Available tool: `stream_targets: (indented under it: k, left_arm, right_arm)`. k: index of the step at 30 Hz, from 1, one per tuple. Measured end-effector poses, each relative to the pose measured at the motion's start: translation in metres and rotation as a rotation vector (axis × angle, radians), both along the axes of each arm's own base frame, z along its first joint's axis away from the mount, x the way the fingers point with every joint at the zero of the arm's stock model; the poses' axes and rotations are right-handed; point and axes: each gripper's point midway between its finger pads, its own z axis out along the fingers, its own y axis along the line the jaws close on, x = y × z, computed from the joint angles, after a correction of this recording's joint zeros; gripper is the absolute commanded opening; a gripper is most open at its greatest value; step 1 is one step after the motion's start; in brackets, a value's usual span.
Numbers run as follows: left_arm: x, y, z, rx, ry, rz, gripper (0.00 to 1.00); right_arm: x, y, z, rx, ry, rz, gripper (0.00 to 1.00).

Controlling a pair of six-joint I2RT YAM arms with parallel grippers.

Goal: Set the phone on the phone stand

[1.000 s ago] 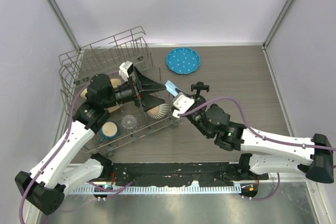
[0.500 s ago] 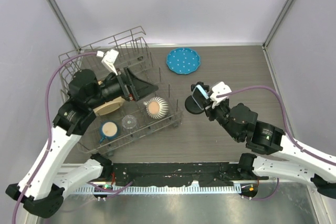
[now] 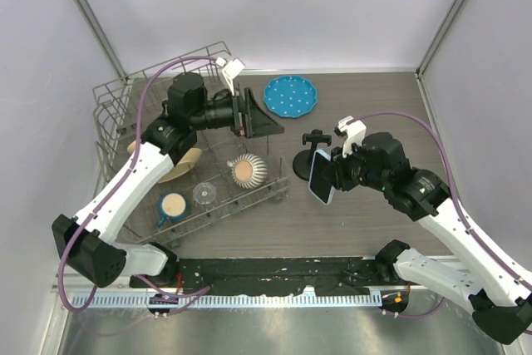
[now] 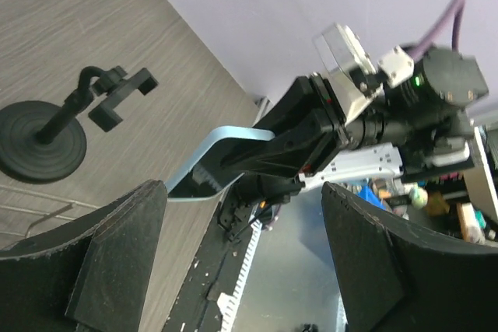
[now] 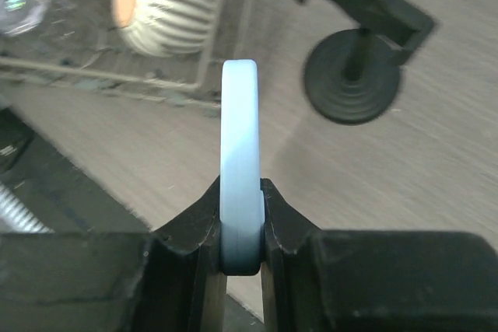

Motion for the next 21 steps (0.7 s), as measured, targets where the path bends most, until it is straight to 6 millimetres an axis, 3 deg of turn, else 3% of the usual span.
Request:
stream_targets:
  k: [3,6,10,15,21]
  left_arm:
    - [-0.014,-0.007,-0.003,-0.001,-0.067,-0.073,0.83]
    - [-0.043,-0.019,-0.018,0.020,-0.116,-0.173,0.82]
    - [-0.083,-0.029,-0.044,0.043,-0.149,-0.307,0.74]
    - [-0.093,-0.026,-0.066,0.046,-0.143,-0.354,0.59]
    - [-0.102,-0.026,-0.064,-0.001,-0.155,-0.415,0.42]
  right_arm:
    - [-0.013,0.016,0.010,0.069,0.070,0.108,0.01]
    - [-0.031,0.041,0.029,0.165,0.108,0.261,0.01]
    - [-0.051,0.060,0.045,0.254,0.134,0.405,0.01]
    - [-0.057,0.071,0.050,0.290,0.157,0.483,0.01]
    - [-0.061,0.080,0.059,0.339,0.135,0.551,0.01]
